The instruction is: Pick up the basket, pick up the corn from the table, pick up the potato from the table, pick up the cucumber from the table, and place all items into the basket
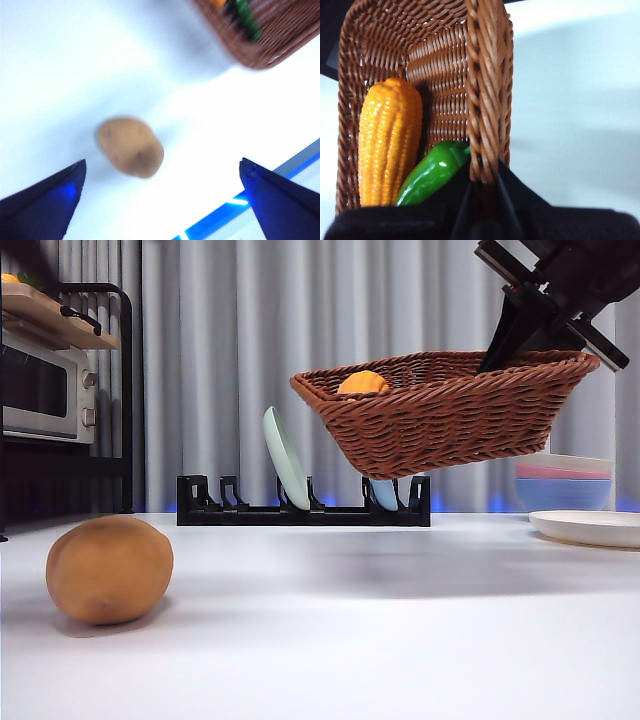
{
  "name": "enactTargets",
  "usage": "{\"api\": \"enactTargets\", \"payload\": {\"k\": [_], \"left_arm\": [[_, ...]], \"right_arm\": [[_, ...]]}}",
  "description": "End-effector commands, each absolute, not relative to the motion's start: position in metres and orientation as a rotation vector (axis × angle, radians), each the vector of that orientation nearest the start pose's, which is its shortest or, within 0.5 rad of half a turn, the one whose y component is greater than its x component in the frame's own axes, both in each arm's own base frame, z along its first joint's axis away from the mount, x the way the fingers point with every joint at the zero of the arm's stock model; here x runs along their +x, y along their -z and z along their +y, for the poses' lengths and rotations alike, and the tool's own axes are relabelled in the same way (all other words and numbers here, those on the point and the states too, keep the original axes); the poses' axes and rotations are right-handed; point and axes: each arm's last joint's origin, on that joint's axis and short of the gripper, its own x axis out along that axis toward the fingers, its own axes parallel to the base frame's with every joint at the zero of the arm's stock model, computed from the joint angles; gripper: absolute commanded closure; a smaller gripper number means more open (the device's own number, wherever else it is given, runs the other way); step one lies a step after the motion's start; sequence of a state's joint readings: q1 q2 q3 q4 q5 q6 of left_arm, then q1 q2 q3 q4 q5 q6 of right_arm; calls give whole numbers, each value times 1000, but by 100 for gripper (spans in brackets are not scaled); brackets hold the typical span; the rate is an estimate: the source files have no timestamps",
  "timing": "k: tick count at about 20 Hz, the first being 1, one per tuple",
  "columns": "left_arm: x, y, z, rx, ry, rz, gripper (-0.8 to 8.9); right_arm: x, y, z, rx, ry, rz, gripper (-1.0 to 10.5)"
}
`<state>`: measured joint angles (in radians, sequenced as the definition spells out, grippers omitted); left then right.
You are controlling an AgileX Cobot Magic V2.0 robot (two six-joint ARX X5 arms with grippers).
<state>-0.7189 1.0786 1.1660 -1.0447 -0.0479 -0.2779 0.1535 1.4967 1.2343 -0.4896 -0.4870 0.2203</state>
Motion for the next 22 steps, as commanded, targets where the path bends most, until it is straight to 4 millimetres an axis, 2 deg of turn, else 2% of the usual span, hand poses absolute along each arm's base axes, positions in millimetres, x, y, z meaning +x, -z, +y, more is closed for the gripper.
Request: {"api": "enactTargets", "payload": {"k": [1, 5, 11, 14, 16, 17, 18, 19, 22], "left_arm": [[144, -300, -124, 6, 389, 1043, 158], [159, -255, -130, -67, 312, 1051, 157], [201, -211, -138, -71, 215, 1145, 157], [212, -190, -144, -46, 224, 1212, 157], [216, -183, -147, -32, 227, 1217, 177], [215, -183, -148, -11, 242, 1213, 325], [214, -183, -150, 23, 246, 1200, 612], [214, -183, -151, 56, 239, 1186, 847], [213, -183, -150, 90, 246, 1184, 822]], "right_arm": [[316, -302, 64, 339, -540, 795, 955], [316, -302, 64, 339, -541, 795, 955], [317, -303, 64, 338, -542, 788, 955], [318, -304, 64, 335, -546, 772, 955], [318, -304, 64, 336, -545, 773, 955], [318, -304, 64, 336, -545, 773, 955], [318, -304, 64, 336, -544, 773, 955], [318, -304, 64, 336, -545, 774, 955], [318, -304, 64, 337, -546, 775, 955]]}}
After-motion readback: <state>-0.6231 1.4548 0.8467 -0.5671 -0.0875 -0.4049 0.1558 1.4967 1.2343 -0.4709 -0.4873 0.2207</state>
